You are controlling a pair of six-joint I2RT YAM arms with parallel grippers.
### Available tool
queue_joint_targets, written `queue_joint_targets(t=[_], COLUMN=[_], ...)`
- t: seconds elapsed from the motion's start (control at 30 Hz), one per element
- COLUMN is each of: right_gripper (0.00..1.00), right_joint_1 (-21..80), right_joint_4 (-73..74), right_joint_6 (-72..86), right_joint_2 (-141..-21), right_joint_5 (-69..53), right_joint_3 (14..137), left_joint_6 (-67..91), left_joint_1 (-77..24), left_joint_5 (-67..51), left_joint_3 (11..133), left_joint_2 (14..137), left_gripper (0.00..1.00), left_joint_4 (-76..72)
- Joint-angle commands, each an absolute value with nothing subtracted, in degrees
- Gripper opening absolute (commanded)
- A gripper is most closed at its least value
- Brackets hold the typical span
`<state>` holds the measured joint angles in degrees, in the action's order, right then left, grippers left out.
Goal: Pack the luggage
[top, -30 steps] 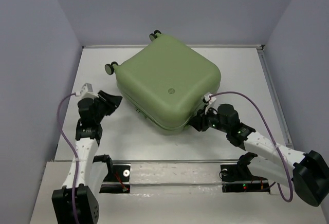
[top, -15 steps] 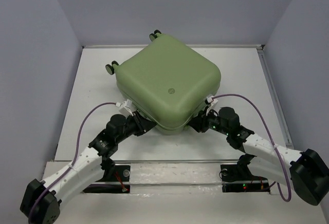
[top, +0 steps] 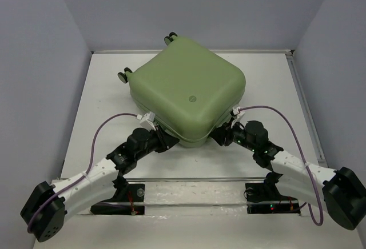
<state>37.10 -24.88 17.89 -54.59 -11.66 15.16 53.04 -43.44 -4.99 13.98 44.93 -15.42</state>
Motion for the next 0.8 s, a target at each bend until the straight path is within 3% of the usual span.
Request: queue_joint_targets(t=[0.0,0.07,0.1,0.27,0.47,0.77], right_gripper=[0.37,0.32,0.25,0.07,0.07,0.07], right_joint_1=[37.27,37.27,37.27,37.27,39.45,59.47], right_joint_4=[-34.35,-36.37,-38.56,-42.53,-33.25,-1.42], right_joint_6=[14.94,14.68,14.68,16.52,21.7,27.32], right_joint_2=[-57.21,-57.65,-57.74,-57.57,-54.41,-48.87], right_joint_5=[-11.69,-12.04,-12.13,-10.99,-12.75,-0.35], right_joint_3=[15.29,14.86,14.16,12.4,13.27,20.21], left_joint_6=[52.12,52.12,52.21,52.47,51.69,48.34], left_joint_1=[-44.73,-44.82,-44.91,-45.53,-45.7,-45.79], left_joint_5=[-3.25,-3.08,-2.99,-2.2,-0.71,2.29], left_joint_3=[16.17,16.08,16.0,15.82,17.39,26.36], left_joint_2=[46.32,46.23,46.32,46.06,47.81,61.86], left_gripper=[0.25,0.25,0.25,0.24,0.24,0.22], left_joint_4=[-19.16,-19.25,-19.42,-19.78,-23.55,-30.31])
